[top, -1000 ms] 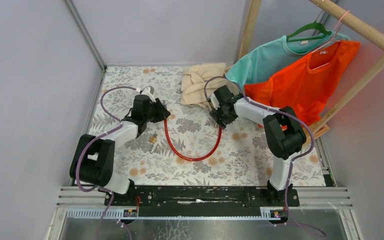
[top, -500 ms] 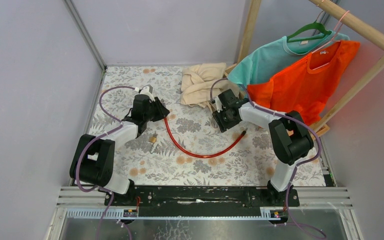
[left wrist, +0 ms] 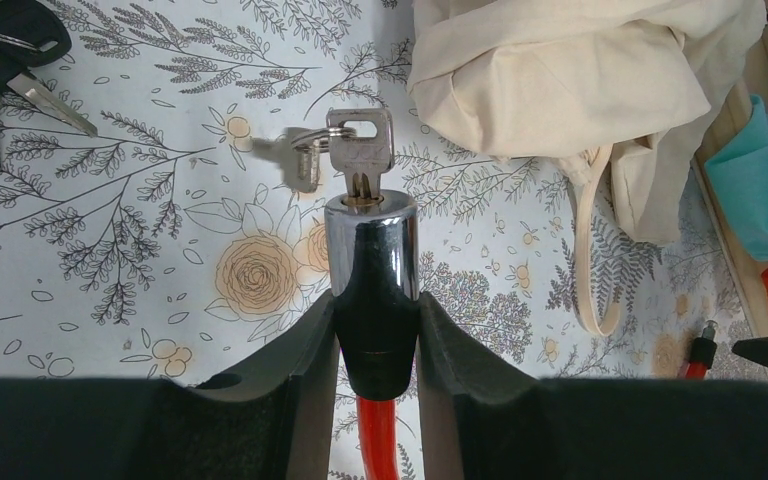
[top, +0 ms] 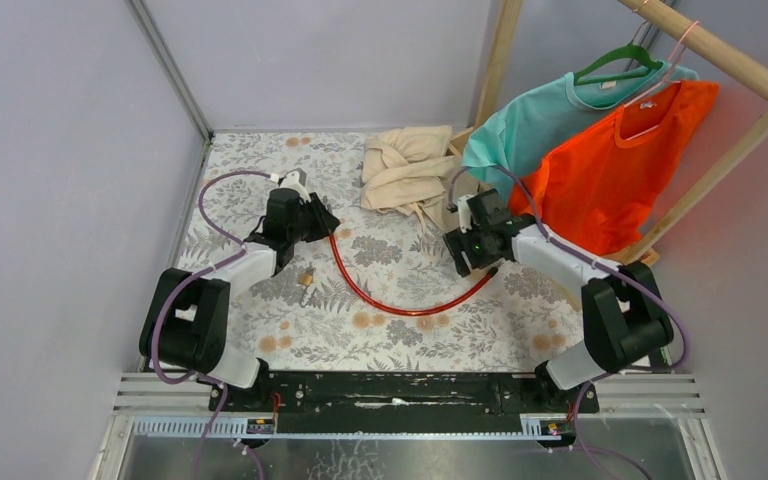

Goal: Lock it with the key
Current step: Pick up the lock from the center of the board.

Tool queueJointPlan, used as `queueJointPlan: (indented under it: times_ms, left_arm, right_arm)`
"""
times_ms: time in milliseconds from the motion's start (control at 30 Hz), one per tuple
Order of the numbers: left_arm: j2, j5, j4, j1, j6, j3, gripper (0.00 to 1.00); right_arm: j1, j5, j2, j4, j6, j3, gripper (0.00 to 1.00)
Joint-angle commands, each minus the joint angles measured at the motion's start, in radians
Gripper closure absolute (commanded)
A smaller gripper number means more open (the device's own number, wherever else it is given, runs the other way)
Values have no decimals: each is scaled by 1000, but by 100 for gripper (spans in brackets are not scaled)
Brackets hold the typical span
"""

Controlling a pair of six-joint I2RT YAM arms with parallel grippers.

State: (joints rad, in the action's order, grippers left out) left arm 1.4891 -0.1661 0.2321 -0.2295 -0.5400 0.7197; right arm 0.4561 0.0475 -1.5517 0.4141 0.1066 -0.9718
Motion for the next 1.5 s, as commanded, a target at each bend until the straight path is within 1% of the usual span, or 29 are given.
queueJointPlan:
  times_ms: [0,167,233,300,400,467,500,600,767,900,1067,1200,1467]
  left_arm:
    - [-25,32,78,-8,38,7,100]
    - [-20,45,110,-7,64,-1,100]
    - [-19,57,118,-7,80,-5,100]
    - [-20,64,124,-7,89,-7,100]
    - [-19,70,130,-7,97,-8,100]
    - [-17,75,130,-7,100,-8,100]
    - [-17,79,130,-7,102,-8,100]
    - [-13,82,135,-7,103,-12,100]
    - [-14,82,134,-7,103,-11,100]
    - [-14,82,136,-7,104,-13,100]
    - [-12,78,138,-7,103,-13,100]
    - [-15,74,138,-8,101,-12,100]
    - [-24,73,139,-8,104,-14,100]
  right_arm:
    - [-57,26,79,26,13,81,21]
    - [-80,52,130,11,8,115,14]
    - [-80,32,125,9,10,117,12]
    - [-84,6,112,8,18,120,12]
    - [-108,11,101,2,18,123,13]
    - [-125,18,96,2,27,124,16]
    - [-135,41,97,10,41,124,18]
    - [-142,92,115,37,132,129,25]
    - [-144,100,223,31,366,213,29]
    - [-145,127,257,73,452,260,30]
    - [-148,185,240,97,474,289,23]
    - [-156,215,203,74,487,300,22]
    - [-172,299,93,91,450,218,11]
